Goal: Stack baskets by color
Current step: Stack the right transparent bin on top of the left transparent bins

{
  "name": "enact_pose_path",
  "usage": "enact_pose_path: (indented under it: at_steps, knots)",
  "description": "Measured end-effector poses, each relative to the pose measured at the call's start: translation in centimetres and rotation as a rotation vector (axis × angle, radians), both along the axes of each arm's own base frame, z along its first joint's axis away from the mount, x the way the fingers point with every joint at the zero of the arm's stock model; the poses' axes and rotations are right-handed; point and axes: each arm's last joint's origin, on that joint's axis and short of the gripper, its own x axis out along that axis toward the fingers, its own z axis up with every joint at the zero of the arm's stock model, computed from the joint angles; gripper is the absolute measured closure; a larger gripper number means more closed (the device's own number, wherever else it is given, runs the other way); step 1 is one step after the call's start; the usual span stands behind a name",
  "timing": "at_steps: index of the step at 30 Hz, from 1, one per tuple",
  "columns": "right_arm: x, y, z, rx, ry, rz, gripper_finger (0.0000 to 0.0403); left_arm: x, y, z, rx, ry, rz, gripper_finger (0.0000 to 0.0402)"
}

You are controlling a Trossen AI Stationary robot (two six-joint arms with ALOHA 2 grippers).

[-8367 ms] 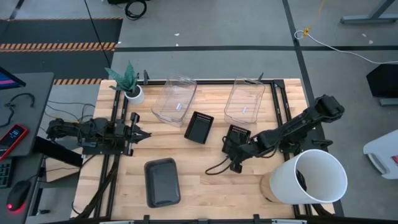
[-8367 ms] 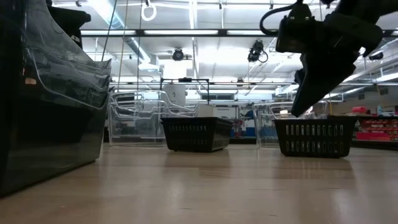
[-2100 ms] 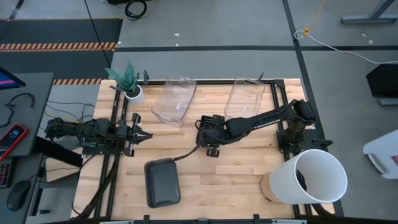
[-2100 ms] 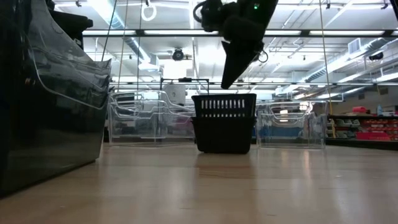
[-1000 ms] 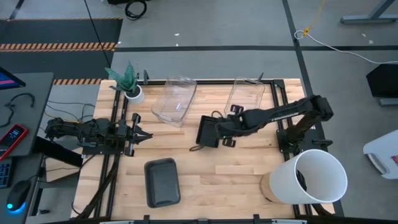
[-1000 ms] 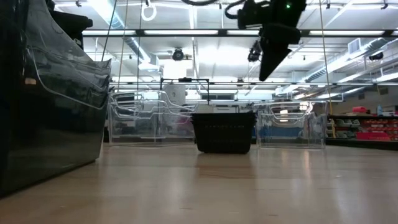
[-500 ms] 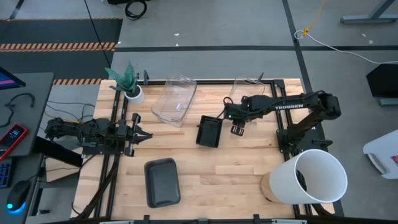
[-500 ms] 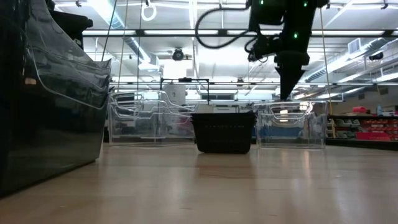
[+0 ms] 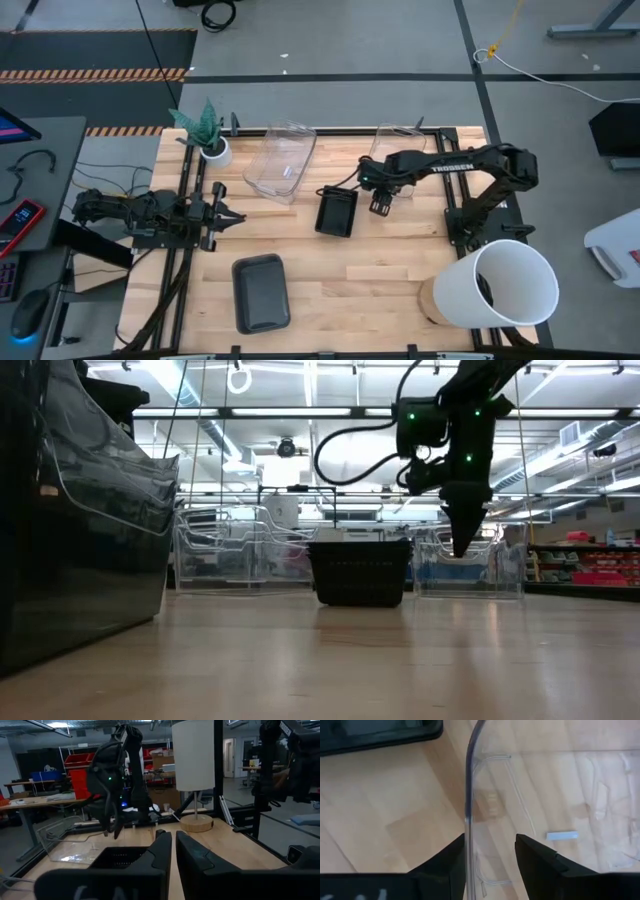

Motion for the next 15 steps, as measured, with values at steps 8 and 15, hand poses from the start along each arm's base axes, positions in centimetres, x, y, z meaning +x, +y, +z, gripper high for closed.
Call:
enact_pose_path:
  at_steps: [8, 15]
  knots:
    - [0.3, -0.5, -0.9, 0.012, 0.029, 0.007, 0.029, 0.0, 0.0, 0.0, 0.0, -0.001, 0.0, 0.0376]
    - [0.5, -0.5, -1.4, 0.04, 0.062, 0.018, 0.0392, 0.0, 0.0, 0.0, -0.001, -0.001, 0.0, 0.0373]
